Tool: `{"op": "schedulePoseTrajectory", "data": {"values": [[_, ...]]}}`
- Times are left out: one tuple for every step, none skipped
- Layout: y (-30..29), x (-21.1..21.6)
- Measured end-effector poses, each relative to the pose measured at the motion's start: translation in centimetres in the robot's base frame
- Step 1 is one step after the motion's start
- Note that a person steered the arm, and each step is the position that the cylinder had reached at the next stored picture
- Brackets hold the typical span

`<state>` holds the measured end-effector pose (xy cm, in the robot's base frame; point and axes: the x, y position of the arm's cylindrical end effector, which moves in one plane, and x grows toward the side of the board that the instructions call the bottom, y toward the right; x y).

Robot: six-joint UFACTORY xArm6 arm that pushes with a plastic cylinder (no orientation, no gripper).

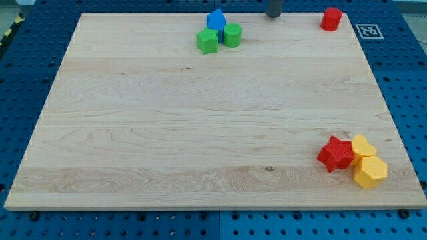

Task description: Move the red circle to the group of blocks

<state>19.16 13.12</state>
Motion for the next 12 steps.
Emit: {"op": "schedulePoseTrajectory", "data": {"values": [[0.0, 0.0], [1.2, 0.0], [5.1, 0.0], [10.6, 0.0], [12.3, 0.1], [12.3, 0.1], [14.1, 0.1], [16.0, 0.1], [15.8, 0.1], [14.2, 0.1], [13.9, 0.1], [13.9, 0.3]]}}
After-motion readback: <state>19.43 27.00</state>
